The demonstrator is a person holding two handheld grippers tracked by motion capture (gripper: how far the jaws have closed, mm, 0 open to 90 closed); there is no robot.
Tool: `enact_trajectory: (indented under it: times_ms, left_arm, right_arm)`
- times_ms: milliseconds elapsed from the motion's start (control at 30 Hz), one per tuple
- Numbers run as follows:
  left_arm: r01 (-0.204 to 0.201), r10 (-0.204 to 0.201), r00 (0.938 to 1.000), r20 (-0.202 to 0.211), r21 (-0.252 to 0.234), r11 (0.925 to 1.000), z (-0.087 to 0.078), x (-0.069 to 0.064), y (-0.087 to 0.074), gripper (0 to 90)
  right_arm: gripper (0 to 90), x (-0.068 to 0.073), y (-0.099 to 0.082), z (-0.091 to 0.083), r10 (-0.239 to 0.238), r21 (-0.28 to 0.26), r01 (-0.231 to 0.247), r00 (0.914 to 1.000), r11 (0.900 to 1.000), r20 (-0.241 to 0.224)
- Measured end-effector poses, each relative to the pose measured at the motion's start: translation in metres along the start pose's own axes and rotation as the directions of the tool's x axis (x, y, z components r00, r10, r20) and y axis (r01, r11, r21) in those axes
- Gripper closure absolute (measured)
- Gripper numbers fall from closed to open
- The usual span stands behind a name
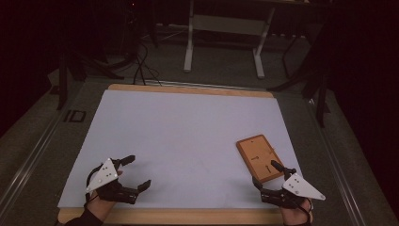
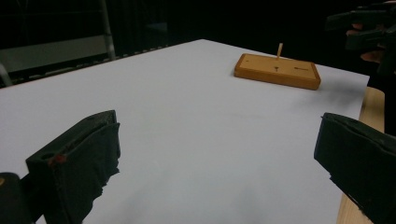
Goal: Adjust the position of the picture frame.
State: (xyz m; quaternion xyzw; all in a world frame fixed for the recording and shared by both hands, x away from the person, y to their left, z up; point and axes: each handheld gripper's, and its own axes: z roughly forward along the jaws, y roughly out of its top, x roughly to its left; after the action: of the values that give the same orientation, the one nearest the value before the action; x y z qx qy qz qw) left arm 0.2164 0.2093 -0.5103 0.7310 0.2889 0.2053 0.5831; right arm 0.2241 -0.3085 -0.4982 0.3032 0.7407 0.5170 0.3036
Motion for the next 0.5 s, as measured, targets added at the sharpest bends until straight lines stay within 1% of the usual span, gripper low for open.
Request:
enact_trajectory:
  times_ms: [33,67,133,167,233,267,300,333,400,467,500]
  left_arm:
    - [0.003,-0.003,1.0,0.002,-0.004,1.0,0.0,0.0,0.0,0.7]
    - [0.007,-0.007,1.0,0.005,-0.006,1.0,0.0,0.0,0.0,0.7]
    - [0.004,-0.004,1.0,0.005,-0.002,1.0,0.001,-0.001,0.0,0.7]
    - [0.003,-0.003,1.0,0.007,-0.002,1.0,0.001,-0.001,0.0,0.7]
    - [0.003,-0.003,1.0,0.007,-0.002,1.0,0.001,-0.001,0.0,0.7]
    - [-0.004,0.004,0.9999,0.013,-0.001,1.0,0.002,-0.002,0.0,0.7]
    - [-0.004,0.004,0.9999,0.016,-0.002,1.0,0.002,-0.002,0.0,0.7]
    - [-0.002,0.002,0.9998,0.018,-0.003,1.0,0.002,-0.002,0.0,0.7]
    - [-0.002,0.002,0.9998,0.019,-0.003,1.0,0.002,-0.002,0.0,0.7]
    - [-0.001,0.001,0.9998,0.019,-0.004,1.0,0.002,-0.002,0.0,0.7]
    - [-0.001,0.001,0.9998,0.019,-0.004,1.0,0.002,-0.002,0.0,0.7]
  right_arm:
    - [13.8,0.0,0.0,0.0,0.004,0.014,-0.005,1.0,0.9999,0.004]
    - [13.9,0.0,0.0,0.0,-0.001,0.024,0.0,0.9998,0.9997,0.018]
    - [13.9,0.002,0.001,0.0,-0.013,0.032,0.012,0.9996,0.9994,0.025]
    - [13.7,0.003,0.001,-0.001,-0.019,0.025,0.018,0.9997,0.9995,0.015]
    - [13.7,0.004,0.002,-0.001,-0.026,0.023,0.026,0.9996,0.9994,0.013]
    - [11.0,0.006,0.003,-0.001,-0.038,0.016,0.038,0.9992,0.9991,0.012]
    - [10.9,0.007,0.004,-0.002,-0.038,0.014,0.038,0.9992,0.9992,0.006]
    - [10.9,0.008,0.006,-0.002,-0.041,0.011,0.04,0.9991,0.9991,0.015]
    - [10.8,0.008,0.01,-0.004,-0.026,-0.008,0.026,0.9996,0.9996,0.007]
    - [10.9,0.01,0.016,-0.006,-0.051,-0.012,0.051,0.9981,0.9986,0.035]
    - [10.9,0.01,0.019,-0.007,-0.054,-0.017,0.055,0.9981,0.9984,0.03]
